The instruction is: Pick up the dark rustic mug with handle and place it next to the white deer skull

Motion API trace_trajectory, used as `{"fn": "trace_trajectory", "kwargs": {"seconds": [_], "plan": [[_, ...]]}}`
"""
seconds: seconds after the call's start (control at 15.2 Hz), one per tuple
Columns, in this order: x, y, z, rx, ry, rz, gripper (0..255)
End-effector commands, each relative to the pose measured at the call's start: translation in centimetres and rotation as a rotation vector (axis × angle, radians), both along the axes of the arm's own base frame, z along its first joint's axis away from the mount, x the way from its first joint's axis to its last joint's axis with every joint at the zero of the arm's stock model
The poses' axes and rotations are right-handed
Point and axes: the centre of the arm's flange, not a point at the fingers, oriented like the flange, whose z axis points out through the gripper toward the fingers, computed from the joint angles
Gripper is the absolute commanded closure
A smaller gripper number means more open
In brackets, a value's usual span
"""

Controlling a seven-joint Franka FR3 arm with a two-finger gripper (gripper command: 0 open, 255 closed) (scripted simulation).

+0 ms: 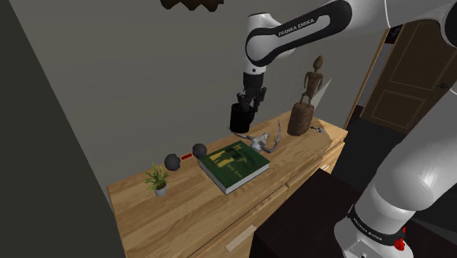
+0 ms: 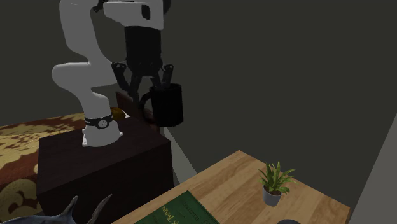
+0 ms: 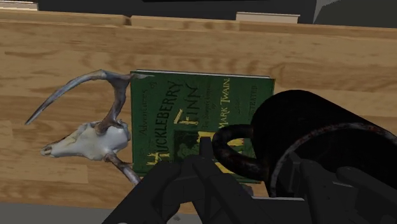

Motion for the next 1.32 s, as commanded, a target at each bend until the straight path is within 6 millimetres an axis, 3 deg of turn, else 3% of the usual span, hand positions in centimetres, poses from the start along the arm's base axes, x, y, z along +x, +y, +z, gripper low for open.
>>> {"fn": "trace_trajectory", "kwargs": {"seconds": [0.0,1.25], "plan": [[-0.1,-2.5,0.2,0.0,0.0,0.002,255],[-2.3,-27.5,0.2,0.0,0.0,0.002,255]]}}
